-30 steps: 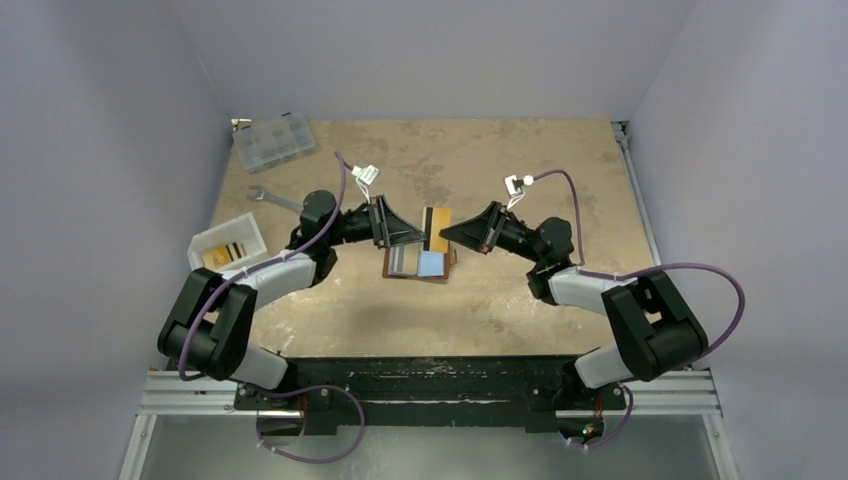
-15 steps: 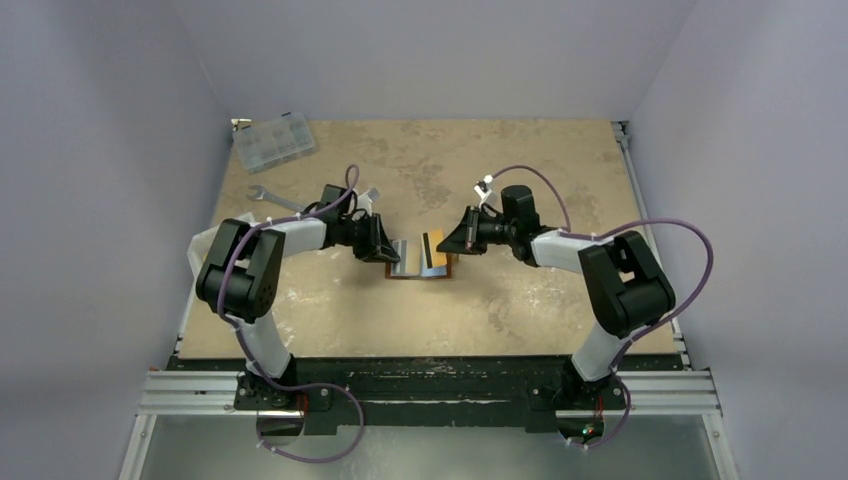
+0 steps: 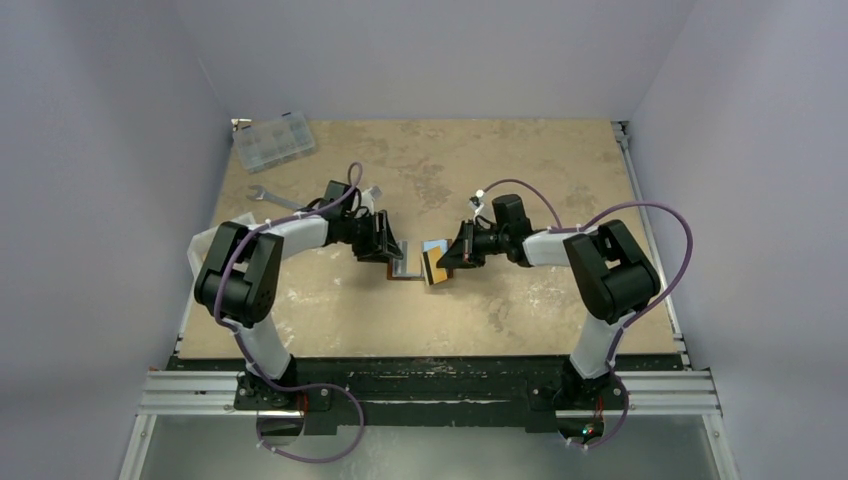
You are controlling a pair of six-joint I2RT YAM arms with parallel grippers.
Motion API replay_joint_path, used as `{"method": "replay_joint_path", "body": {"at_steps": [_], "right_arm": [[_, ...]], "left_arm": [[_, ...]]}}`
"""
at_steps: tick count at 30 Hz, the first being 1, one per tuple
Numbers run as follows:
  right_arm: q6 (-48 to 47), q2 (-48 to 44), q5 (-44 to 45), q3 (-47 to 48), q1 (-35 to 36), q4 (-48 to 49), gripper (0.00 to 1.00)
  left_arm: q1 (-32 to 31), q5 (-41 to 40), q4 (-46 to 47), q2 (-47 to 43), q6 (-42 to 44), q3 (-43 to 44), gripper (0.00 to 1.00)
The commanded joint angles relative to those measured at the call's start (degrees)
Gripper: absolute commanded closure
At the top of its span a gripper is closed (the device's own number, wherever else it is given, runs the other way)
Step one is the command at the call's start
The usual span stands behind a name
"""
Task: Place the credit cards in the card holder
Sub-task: Insert the credit card into the card holder.
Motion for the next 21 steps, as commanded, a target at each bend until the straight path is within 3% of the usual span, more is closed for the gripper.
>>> {"method": "replay_joint_path", "body": {"at_steps": [1, 5, 13, 21], "right_arm": [[-1.05, -0.75, -1.22, -1.03, -0.08, 2.01, 1.00], [-0.72, 0.18, -1.82, -1.14, -0.02, 3.15, 1.00], [-0.39, 0.12, -0.67, -1.99, -0.15, 3.91, 1.00], [0.63, -1.28, -0.98, -4.35, -1.53, 5.20, 1.00]], "left_arm": [[-2.43, -4.86, -4.00, 0.21, 3.28, 4.55, 0.47], [-3.25, -7.13, -4.86, 2.77, 3.39, 5.37, 0.46], [-3.49, -14.40, -10.14, 5.15, 5.59, 6.82, 0.55], [-3.75, -17.13, -11.52, 5.81, 6.87, 6.44, 0.54]]}}
